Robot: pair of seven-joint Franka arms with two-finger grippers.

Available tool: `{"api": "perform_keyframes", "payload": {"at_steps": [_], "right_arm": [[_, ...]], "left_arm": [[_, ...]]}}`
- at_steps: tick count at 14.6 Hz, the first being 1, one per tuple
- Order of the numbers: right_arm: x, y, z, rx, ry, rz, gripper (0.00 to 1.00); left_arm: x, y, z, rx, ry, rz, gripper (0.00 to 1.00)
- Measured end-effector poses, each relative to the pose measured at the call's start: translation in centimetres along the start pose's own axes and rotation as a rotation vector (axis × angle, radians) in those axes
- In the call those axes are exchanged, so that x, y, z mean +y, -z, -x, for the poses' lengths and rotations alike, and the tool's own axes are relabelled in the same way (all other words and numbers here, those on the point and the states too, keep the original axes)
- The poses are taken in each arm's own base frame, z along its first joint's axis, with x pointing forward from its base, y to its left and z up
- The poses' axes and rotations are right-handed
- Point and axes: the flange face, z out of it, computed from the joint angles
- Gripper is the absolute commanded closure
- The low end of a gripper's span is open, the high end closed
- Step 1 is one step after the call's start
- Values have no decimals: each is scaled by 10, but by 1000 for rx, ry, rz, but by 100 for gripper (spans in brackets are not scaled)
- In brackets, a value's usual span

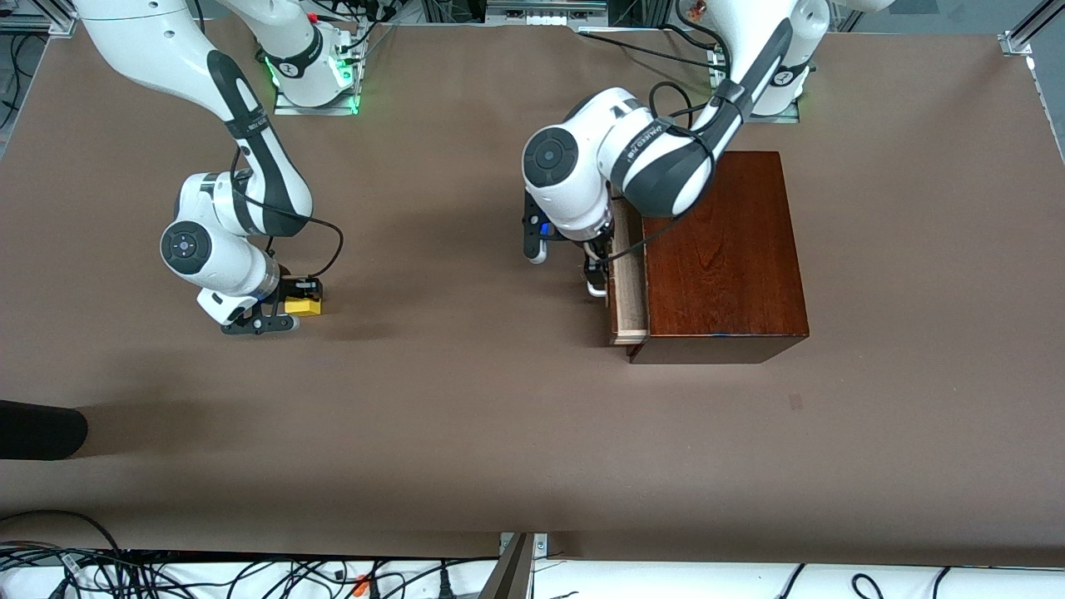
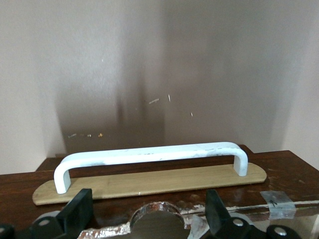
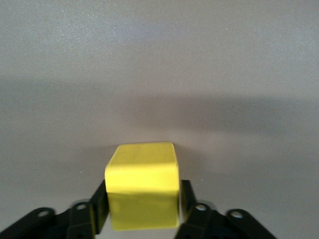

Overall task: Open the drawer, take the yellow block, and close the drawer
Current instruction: 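Push the drawer shut with the left gripper while the right gripper lowers the cube, then open the right gripper to release the cube while both grippers retract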

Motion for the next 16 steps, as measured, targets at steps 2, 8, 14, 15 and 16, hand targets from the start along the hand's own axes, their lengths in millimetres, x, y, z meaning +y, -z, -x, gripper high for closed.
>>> {"api": "perform_keyframes", "payload": {"at_steps": [2,8,14,15,16], "right_arm": [[-1,6,-1,12,1,-2,0],[-3,50,-13,101,19,-4,0],[-3,121,-26,215,64,4,0],[-3,137,-26,214,67,4,0],[-3,155,-24,201,70,2,0]], "left_arm": [[-1,-3,5,-4,3,6,0],[-11,-18,31,-30,35,43,0],[-14,-22,40,-38,47,61,0],[-14,-22,40,-36,71,60,0],[-14,-18,39,-28,127,56,0]]}}
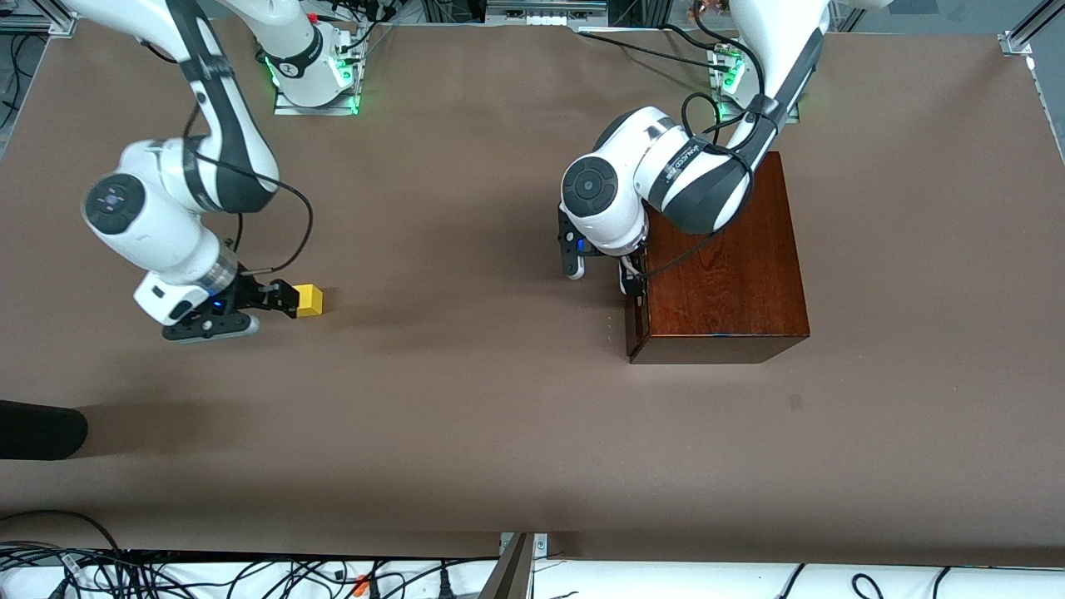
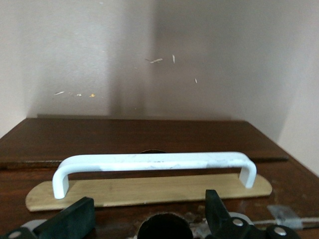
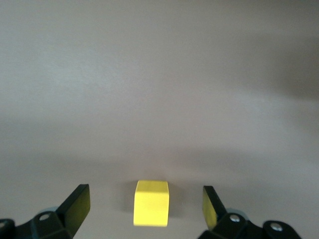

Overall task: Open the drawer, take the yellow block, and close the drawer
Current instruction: 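Open the right gripper to release the cube while both grippers retract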

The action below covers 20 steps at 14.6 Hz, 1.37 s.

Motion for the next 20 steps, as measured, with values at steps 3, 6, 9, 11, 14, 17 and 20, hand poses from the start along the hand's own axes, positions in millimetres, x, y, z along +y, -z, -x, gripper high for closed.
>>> {"api": "perform_keyframes", "payload": {"at_steps": [3,6,9,11,14,17,20], "right_arm": [[-1,51,-5,-25,4,-8,0],[-4,79,-3,-17,13,-13,0],[-13,116,0,-49,31,-19,0],[-12,153,0,-72,32,-23,0],[-12,201,2,-90,34,-26,0],[-10,234,10,-97,35,-28,0],[-7,258,22,-97,32,-30,0]], "left_arm": [[-1,40,-2,78,234,-26,0],[-1,99,6,207,453,-4,0],[1,149,35,270,639,12,0],[-1,179,74,273,741,15,0],[-26,204,159,265,890,39,0],[-48,218,243,281,1018,52,0],[-50,219,304,230,1123,78,0]]}}
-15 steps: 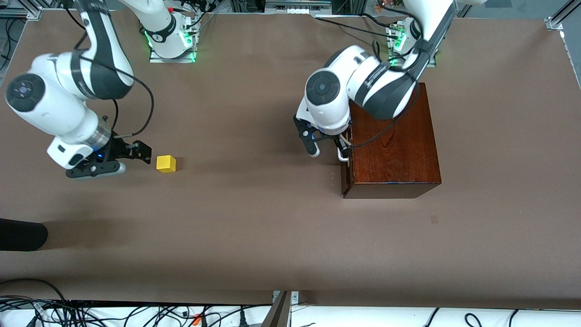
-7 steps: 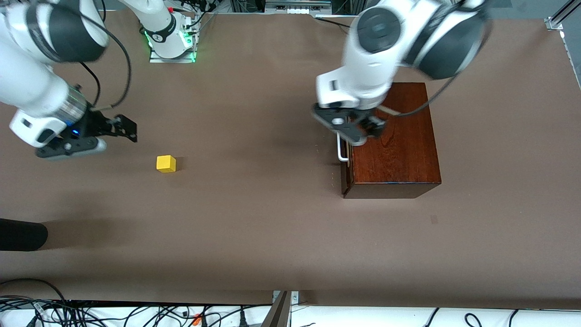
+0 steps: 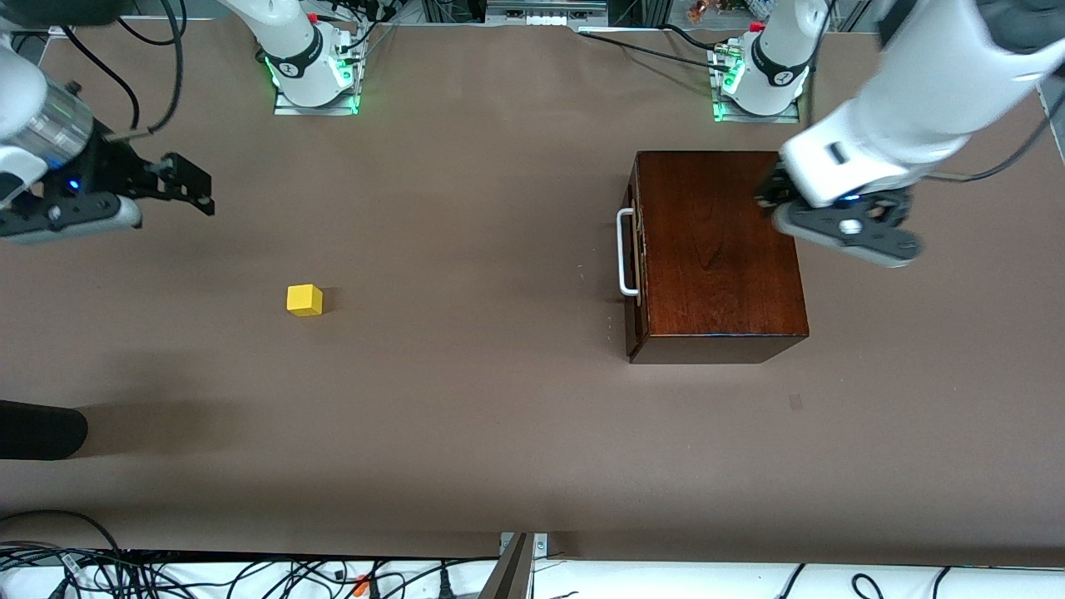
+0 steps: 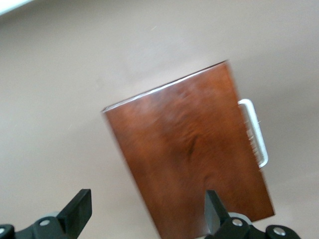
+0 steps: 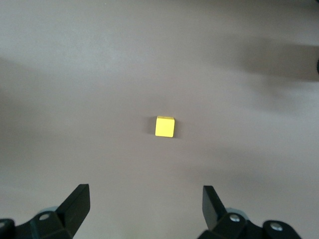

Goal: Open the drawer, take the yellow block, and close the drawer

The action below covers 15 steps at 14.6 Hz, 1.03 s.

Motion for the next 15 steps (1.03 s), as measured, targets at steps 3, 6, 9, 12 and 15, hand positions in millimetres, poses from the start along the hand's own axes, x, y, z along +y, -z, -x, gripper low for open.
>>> {"api": "perform_keyframes", "payload": {"at_steps": [3,6,9,12,15], "right_arm": [[2,7,5,3,-1,0,0],[2,14,6,4,21,0,0],[4,23,7,11,28,1,0],[6,33,11,-3,27,0,0],[8,33,11,-7,25,9,0]], "left_arm": [[-47,9,21,-15,94,-10,0],[-71,4,37,-25,140,26,0],[-88,-11,49,-4,138,48,0],[-87,-20,61,-2,138,51,0],[-86,-17,65,13,137,62,0]]}}
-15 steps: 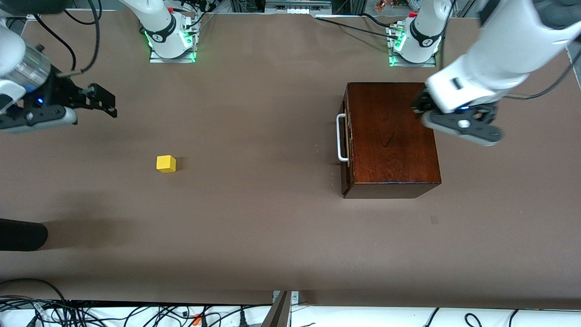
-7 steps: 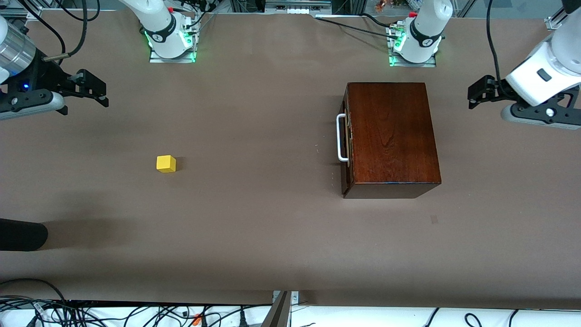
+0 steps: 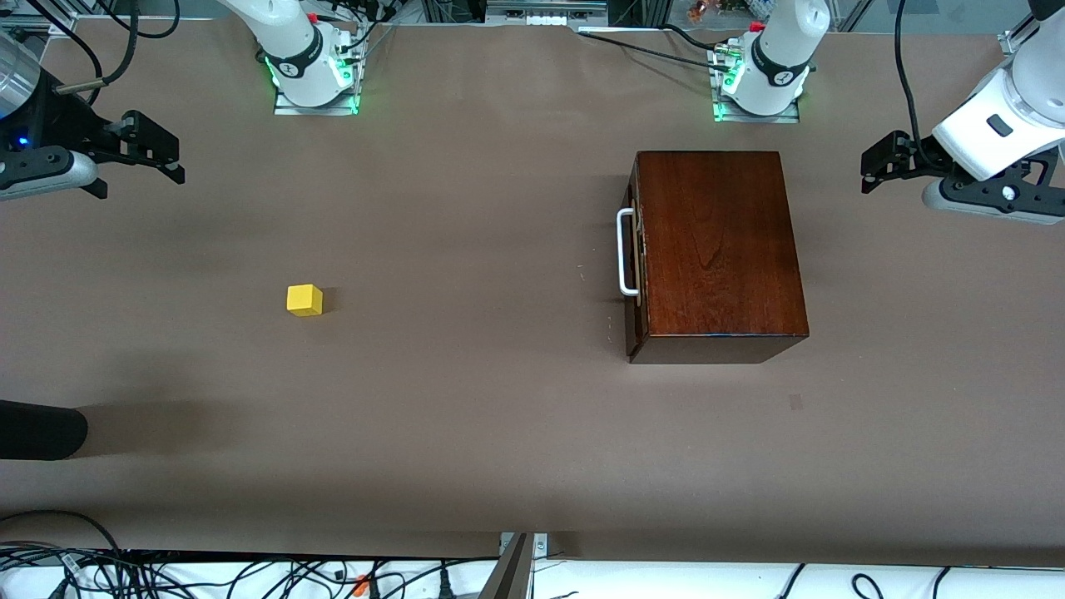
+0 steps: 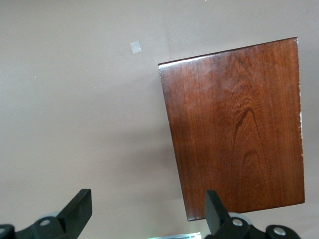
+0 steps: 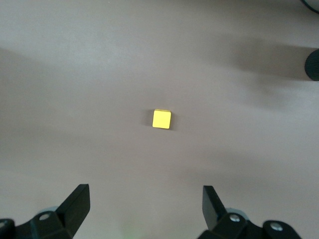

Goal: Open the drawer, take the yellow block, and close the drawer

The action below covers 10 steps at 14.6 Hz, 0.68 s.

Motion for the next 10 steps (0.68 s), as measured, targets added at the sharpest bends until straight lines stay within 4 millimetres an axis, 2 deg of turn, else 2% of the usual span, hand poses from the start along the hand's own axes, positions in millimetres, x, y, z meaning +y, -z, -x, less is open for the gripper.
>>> {"api": "perform_keyframes", "payload": {"at_steps": [4,10], "right_arm": [[6,-9,-5,-20,-4,37,0],[7,-9,-5,-22,-6,37,0]], "left_arm": [[-8,1,1,7,18,34,0],[-10,5,3,15,23,39,0]]}}
